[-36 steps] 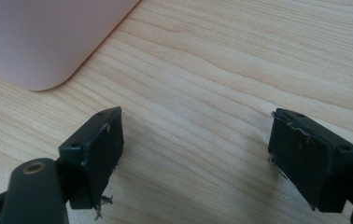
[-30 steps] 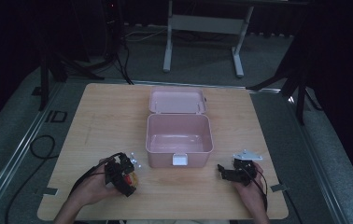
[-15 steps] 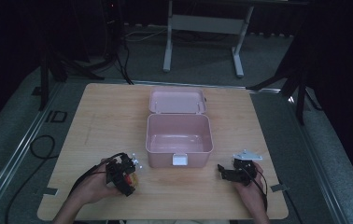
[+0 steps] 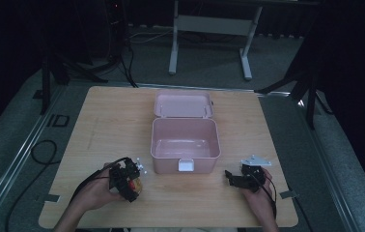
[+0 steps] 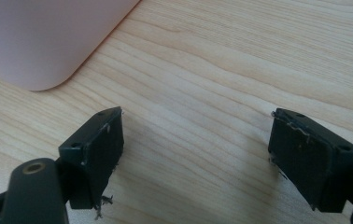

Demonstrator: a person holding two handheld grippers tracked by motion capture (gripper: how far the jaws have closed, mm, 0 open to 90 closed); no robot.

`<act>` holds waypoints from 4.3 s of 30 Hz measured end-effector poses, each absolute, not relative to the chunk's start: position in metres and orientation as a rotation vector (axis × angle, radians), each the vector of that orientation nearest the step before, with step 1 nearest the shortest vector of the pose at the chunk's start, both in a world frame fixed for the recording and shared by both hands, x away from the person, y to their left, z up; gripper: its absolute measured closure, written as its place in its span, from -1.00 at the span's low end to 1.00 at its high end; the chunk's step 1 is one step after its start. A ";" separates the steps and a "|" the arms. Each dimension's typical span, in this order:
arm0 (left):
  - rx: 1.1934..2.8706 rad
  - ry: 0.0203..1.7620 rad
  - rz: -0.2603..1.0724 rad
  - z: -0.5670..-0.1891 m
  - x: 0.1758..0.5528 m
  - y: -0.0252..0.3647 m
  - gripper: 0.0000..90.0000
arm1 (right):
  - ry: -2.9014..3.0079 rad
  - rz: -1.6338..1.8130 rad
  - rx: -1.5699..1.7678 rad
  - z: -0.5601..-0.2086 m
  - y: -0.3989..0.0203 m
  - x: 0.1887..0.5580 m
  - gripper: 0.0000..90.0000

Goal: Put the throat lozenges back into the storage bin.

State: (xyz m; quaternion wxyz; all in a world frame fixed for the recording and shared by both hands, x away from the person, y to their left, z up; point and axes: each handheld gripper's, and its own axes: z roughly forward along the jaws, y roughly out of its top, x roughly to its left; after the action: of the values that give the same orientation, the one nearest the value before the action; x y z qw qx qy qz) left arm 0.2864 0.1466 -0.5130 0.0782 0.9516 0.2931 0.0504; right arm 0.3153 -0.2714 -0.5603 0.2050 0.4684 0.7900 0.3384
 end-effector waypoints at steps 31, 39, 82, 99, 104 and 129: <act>2.834 0.905 0.210 -0.489 0.294 0.152 -0.54 | 2.203 0.944 1.306 -0.560 -0.271 0.315 -0.60; 2.837 0.902 0.218 -0.482 0.295 0.153 -0.54 | 2.202 0.944 1.306 -0.560 -0.271 0.315 -0.60; 2.835 0.869 0.184 -0.456 0.303 0.159 -0.54 | 2.202 0.944 1.305 -0.560 -0.271 0.315 -0.60; 2.827 0.862 0.177 -0.443 0.305 0.161 -0.54 | 2.203 0.944 1.306 -0.560 -0.271 0.315 -0.60; 2.822 0.862 0.174 -0.440 0.306 0.163 -0.54 | 2.202 0.944 1.306 -0.560 -0.271 0.315 -0.60; 2.823 0.840 0.209 -0.413 0.313 0.163 -0.54 | 2.201 0.945 1.311 -0.560 -0.271 0.315 -0.60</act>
State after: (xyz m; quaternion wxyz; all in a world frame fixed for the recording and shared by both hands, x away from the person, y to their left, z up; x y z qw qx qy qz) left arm 0.3127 0.1635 -0.4131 0.0945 0.9518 0.2833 0.0703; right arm 0.3152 -0.2711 -0.5603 0.2041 0.4702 0.7889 0.3389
